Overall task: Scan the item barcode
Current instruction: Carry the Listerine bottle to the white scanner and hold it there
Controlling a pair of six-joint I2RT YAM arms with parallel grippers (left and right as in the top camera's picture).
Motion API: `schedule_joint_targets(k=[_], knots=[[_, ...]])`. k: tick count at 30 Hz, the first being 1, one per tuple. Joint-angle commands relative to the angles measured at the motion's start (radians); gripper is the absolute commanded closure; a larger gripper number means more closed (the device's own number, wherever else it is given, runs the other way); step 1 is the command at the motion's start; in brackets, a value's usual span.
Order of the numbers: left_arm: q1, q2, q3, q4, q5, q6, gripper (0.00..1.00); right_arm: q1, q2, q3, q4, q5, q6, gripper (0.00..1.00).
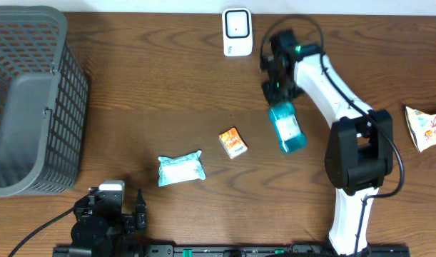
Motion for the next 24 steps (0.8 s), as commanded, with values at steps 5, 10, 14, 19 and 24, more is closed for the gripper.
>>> schedule_joint_targets(k=[5,10,14,19,24], knots=[[0.002,0.001,-0.001,-0.001,-0.009,-0.001,0.02,0.018,-0.016,0.187,-0.044,-0.061,0.028,0.99],[0.002,0.001,-0.001,-0.001,-0.009,-0.001,0.02,0.037,-0.016,0.186,0.031,-0.06,0.063,0.99],[0.002,0.001,-0.001,-0.001,-0.009,-0.001,0.02,0.061,-0.02,0.192,0.082,-0.06,0.111,0.99],[0.002,0.001,-0.001,-0.001,-0.009,-0.001,0.02,0.106,-0.043,0.202,0.105,-0.06,0.11,0.99],[0.002,0.001,-0.001,-0.001,-0.009,-0.001,0.02,0.158,-0.089,0.202,0.148,-0.059,0.109,0.99]])
